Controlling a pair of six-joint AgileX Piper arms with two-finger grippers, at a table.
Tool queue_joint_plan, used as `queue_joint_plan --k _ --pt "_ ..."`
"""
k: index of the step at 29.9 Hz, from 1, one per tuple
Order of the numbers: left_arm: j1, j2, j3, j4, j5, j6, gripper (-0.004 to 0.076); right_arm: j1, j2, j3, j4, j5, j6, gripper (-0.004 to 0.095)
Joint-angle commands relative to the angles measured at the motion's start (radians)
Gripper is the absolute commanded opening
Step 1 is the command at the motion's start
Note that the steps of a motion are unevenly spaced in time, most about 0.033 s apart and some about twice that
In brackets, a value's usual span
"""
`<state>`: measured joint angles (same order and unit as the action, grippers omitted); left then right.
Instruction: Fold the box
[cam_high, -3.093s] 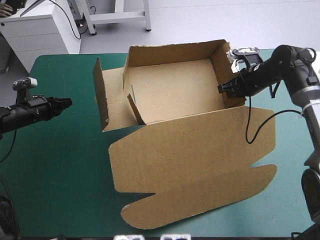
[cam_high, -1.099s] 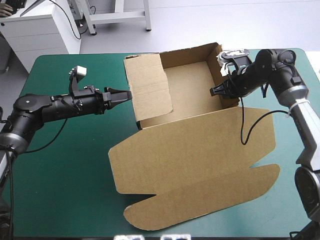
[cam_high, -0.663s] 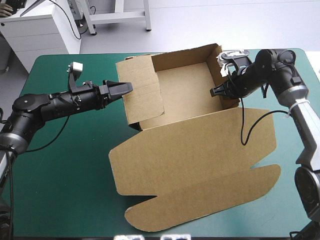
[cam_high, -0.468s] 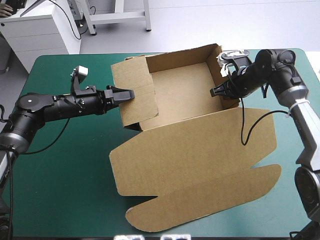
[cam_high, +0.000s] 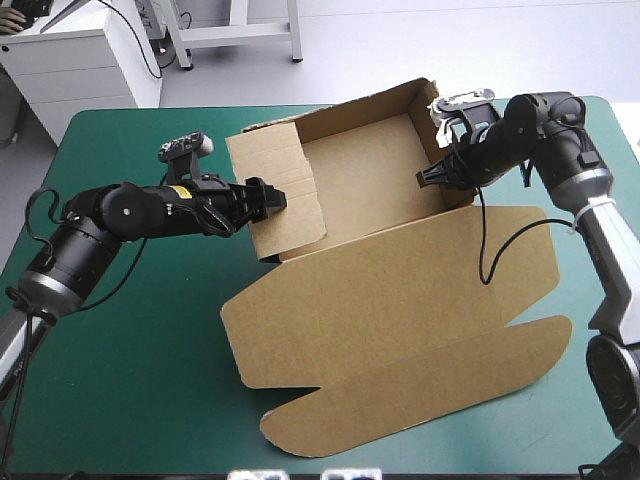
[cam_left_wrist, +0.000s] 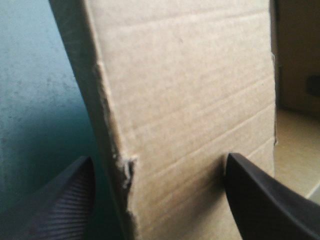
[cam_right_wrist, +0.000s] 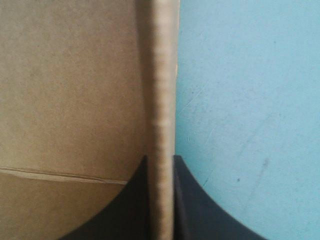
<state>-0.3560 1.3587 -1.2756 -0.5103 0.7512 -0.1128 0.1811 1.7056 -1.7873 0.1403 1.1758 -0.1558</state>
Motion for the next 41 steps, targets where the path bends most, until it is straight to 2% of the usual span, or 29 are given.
queue_joint_plan --k 1,10,20,27,37,41 --pt "-0.062 -0.019 -0.036 0.172 -0.050 -0.180 0.0515 0.019 -0.052 -0.072 0.035 -0.038 0.015 -0.0004" --pt "-0.131 0.004 -0.036 0.329 -0.088 -0.412 0.0515 0.085 -0.062 -0.101 -0.026 -0.037 0.053 -0.0004" --pt "-0.134 0.017 -0.038 0.318 -0.092 -0.420 0.0512 0.111 -0.070 -0.101 -0.058 -0.040 0.078 -0.0004" --pt "-0.200 0.017 -0.049 0.384 -0.078 -0.420 0.0510 0.111 -0.087 -0.101 -0.068 -0.045 0.085 -0.0004" --pt "-0.228 0.018 -0.131 0.510 -0.055 -0.551 0.0510 0.112 -0.119 -0.101 -0.091 -0.082 0.095 -0.0004" --pt "-0.228 0.018 -0.131 0.517 -0.058 -0.568 0.0510 0.149 -0.136 -0.101 -0.120 -0.100 0.095 -0.0004"
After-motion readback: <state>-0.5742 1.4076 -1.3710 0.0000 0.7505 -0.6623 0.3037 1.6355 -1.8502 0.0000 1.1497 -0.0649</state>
